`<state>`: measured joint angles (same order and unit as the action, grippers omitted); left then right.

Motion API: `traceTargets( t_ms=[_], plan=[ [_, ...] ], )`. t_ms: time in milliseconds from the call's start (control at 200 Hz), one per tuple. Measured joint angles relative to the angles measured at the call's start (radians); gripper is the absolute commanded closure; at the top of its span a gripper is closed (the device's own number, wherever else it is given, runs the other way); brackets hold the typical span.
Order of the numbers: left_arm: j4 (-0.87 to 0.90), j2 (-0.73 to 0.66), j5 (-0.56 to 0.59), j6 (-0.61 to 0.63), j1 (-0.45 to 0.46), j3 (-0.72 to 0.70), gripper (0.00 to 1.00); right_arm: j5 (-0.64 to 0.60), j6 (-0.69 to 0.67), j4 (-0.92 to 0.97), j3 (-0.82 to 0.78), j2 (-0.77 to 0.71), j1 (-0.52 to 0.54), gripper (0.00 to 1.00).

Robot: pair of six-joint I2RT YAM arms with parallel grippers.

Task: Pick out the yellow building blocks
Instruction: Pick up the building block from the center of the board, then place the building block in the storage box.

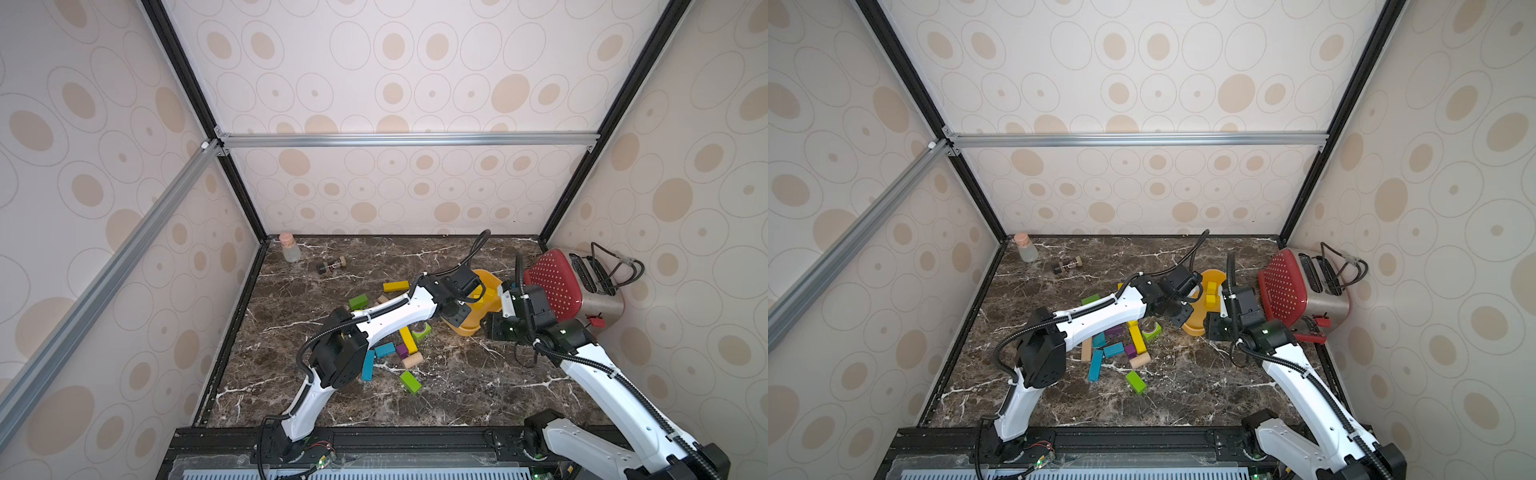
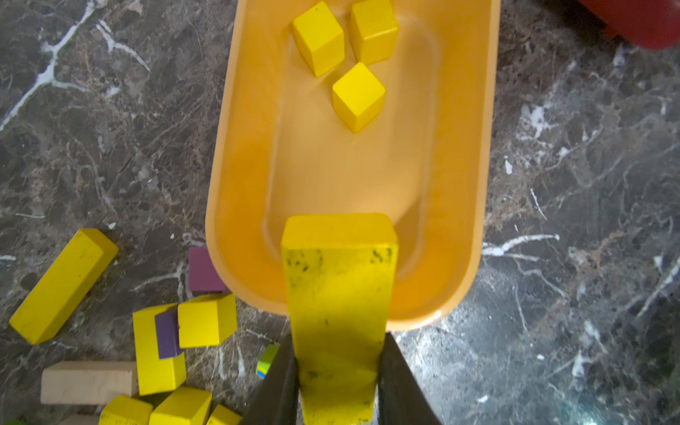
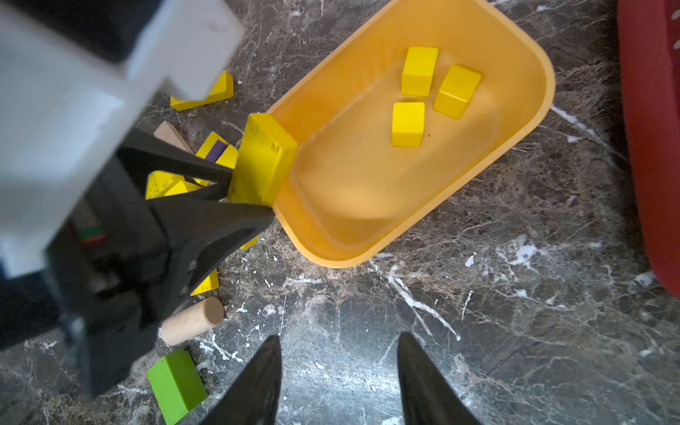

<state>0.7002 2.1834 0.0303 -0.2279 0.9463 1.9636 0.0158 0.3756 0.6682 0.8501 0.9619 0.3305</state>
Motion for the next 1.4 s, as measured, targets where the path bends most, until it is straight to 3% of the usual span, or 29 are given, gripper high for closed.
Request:
traceTargets(
  t_ms=[356,871,1217,1402],
  plan=[
    [-0.046,0.195,-0.1,-0.002,-0.033,0.178,1.0,0.037,0.058,0.002,-0.045,-0.055,-0.001,0.48],
    [-0.06,0.288,-0.124,-0.002,-0.045,0.275,0.96,0.03,0.089,0.006,-0.074,-0.142,-0.001,0.47],
    [-0.06,0.314,-0.135,-0.003,-0.048,0.291,0.8,0.028,0.106,0.011,-0.083,-0.171,-0.001,0.47],
    [-0.063,0.315,-0.142,-0.005,-0.049,0.3,0.63,0.025,0.12,0.018,-0.093,-0.197,-0.001,0.47]
  ],
)
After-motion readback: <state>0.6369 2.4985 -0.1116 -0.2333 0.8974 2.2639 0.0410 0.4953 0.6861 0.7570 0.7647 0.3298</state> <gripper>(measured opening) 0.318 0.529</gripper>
